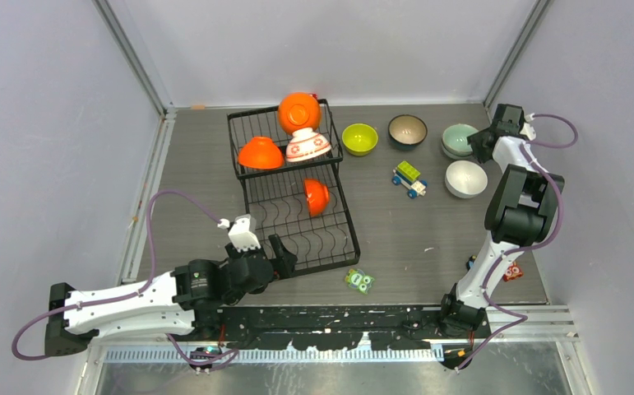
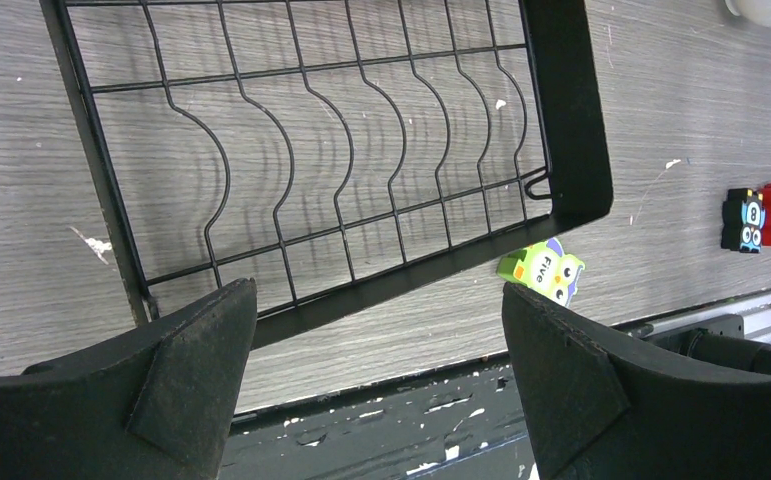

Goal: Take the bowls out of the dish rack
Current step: Place the bowl with the bowl.

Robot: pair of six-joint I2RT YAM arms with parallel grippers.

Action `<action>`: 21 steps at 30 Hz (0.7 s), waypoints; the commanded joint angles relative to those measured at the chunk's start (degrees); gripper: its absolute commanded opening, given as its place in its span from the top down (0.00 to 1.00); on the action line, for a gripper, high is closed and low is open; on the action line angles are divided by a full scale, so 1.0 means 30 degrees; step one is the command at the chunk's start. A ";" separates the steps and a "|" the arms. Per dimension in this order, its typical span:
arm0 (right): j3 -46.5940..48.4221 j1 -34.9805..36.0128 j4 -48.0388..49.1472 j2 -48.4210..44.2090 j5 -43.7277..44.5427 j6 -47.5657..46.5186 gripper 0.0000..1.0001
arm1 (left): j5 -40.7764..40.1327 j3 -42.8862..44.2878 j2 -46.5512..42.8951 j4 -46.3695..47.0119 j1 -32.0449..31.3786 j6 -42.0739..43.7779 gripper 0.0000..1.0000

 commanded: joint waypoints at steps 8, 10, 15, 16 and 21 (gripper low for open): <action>0.0714 -0.0100 -0.0726 -0.2238 0.0552 -0.0144 0.55 | -0.0045 -0.0298 -0.0630 0.0279 -0.0030 -0.0255 0.06; 0.0627 -0.0096 -0.0850 -0.2306 0.0615 -0.0195 0.56 | -0.0027 -0.0348 -0.0725 0.0315 -0.0034 -0.0233 0.06; 0.0434 -0.0124 -0.1086 -0.2174 0.0769 -0.0363 0.59 | 0.0052 -0.0439 -0.0791 0.0404 -0.0026 -0.0240 0.06; 0.0420 -0.0124 -0.1116 -0.2118 0.0849 -0.0406 0.59 | 0.0045 -0.0462 -0.0787 0.0414 -0.0030 -0.0227 0.06; 0.0594 -0.0154 -0.1235 -0.1739 0.0935 -0.0540 0.60 | 0.0010 -0.0456 -0.0805 0.0397 -0.0033 -0.0240 0.06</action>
